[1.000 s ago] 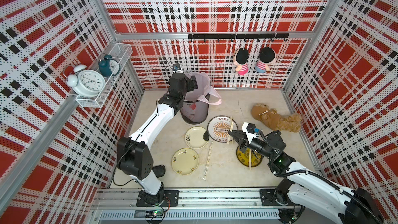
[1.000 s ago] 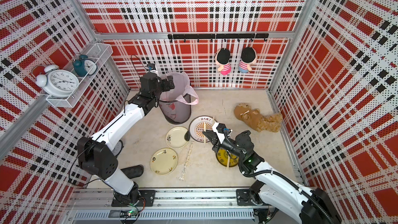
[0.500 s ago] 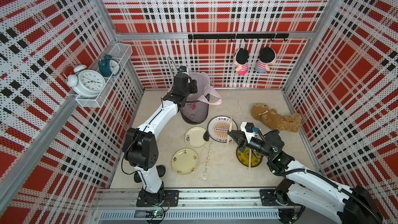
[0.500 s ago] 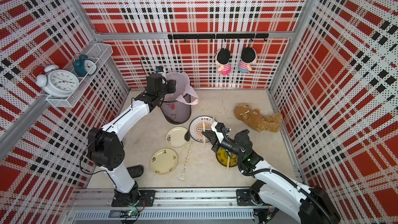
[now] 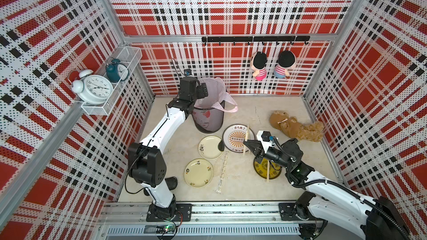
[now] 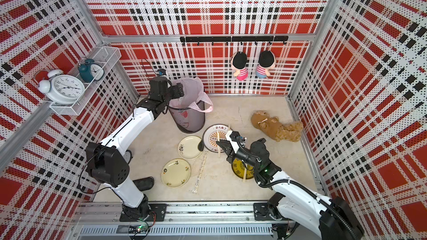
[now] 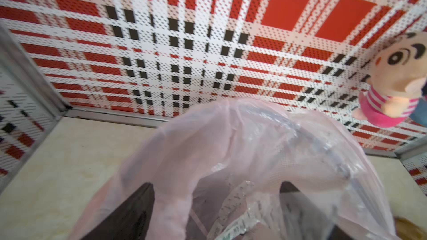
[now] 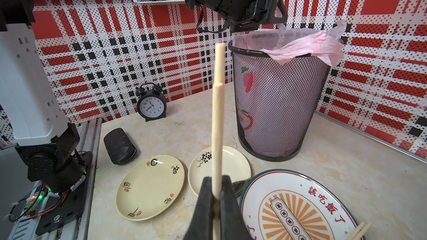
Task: Remove the packaging of disposable chopsticks
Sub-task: Place the packet bag in the trash bin.
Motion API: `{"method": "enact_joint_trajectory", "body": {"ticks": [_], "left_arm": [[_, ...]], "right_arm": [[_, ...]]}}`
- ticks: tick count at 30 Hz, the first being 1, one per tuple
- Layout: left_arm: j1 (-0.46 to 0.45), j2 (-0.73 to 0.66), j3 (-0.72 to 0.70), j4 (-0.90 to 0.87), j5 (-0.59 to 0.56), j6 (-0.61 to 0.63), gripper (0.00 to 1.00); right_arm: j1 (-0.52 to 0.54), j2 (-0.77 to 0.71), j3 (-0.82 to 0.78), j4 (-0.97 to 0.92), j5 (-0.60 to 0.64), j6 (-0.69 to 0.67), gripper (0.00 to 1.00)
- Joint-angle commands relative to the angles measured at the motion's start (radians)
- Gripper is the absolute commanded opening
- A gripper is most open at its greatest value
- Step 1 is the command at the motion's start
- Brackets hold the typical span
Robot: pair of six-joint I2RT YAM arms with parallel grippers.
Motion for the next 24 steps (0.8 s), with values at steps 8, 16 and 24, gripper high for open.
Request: {"method": "enact_joint_trajectory", "body": {"ticks": [8, 16, 24], "left_arm": [[0.057, -0.032, 0.009, -0.059, -0.112, -0.007, 0.81], [-0.047, 0.006, 0.016, -0.076, -0.088, 0.017, 0.86], [-0.132, -0.017, 0.007, -0.085, 0.001, 0.030, 0.89]], "right_arm": [[-0.007, -0.020, 0.025, -0.002, -0.001, -0.012, 0.00], [-0.007, -0.020, 0.024, 0.000, 0.005, -0.015, 0.00], [-0.007, -0.022, 0.023, -0.003, 0.010, -0.016, 0.00]]}}
